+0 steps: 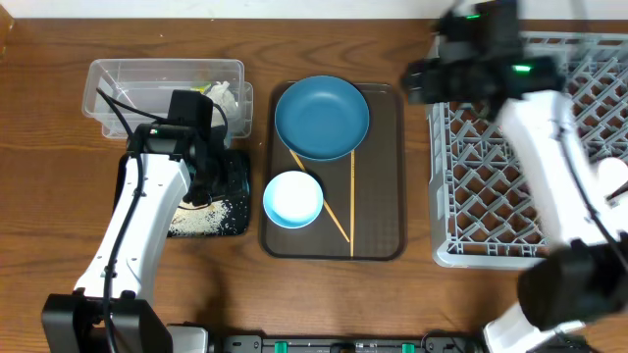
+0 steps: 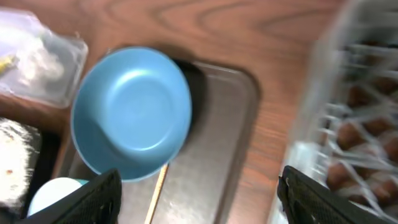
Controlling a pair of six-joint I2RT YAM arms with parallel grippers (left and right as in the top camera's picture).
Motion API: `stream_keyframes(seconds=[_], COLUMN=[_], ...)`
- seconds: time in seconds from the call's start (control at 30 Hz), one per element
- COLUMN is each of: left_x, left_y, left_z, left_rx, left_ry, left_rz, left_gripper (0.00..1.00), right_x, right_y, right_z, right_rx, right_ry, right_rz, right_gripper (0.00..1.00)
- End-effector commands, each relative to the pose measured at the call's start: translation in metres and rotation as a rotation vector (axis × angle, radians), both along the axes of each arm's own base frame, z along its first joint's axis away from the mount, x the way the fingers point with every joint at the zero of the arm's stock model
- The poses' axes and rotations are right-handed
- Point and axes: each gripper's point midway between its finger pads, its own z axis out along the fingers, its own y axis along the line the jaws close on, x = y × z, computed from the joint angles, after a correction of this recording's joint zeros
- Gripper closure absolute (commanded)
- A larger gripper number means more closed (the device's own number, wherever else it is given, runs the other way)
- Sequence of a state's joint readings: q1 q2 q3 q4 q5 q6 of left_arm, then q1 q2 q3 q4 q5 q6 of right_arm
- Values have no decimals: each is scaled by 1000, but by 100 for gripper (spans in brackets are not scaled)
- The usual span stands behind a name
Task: Sort waste into correct bins and load items into the dishwasher rack
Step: 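Reach the right gripper left to the rim of the blue plate, then grasp and lift the blue plate with the right gripper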
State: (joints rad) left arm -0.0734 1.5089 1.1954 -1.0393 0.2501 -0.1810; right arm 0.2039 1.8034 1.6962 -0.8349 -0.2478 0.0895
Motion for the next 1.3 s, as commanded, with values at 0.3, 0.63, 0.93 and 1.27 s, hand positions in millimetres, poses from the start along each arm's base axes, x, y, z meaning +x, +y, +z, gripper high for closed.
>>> stream_keyframes(seconds=[0.3, 0.63, 0.93, 1.27], left_x=[0, 0, -1, -4], left_y=[5, 5, 6, 6], left_z=[1, 1, 1, 1], left_rx=[27, 27, 27, 28], left_ry=[-7, -7, -4, 10], left_rz=[2, 2, 2, 2], left_gripper=[40, 40, 40, 40], right_x=[18, 17, 15, 28], right_y=[71, 66, 66, 59], right_z=[-122, -171, -186, -180], right_rx=[-157, -201, -202, -146], right_ry=[120, 203, 232, 212], right_rz=[-77, -204, -220, -305], right_gripper=[32, 54, 77, 99])
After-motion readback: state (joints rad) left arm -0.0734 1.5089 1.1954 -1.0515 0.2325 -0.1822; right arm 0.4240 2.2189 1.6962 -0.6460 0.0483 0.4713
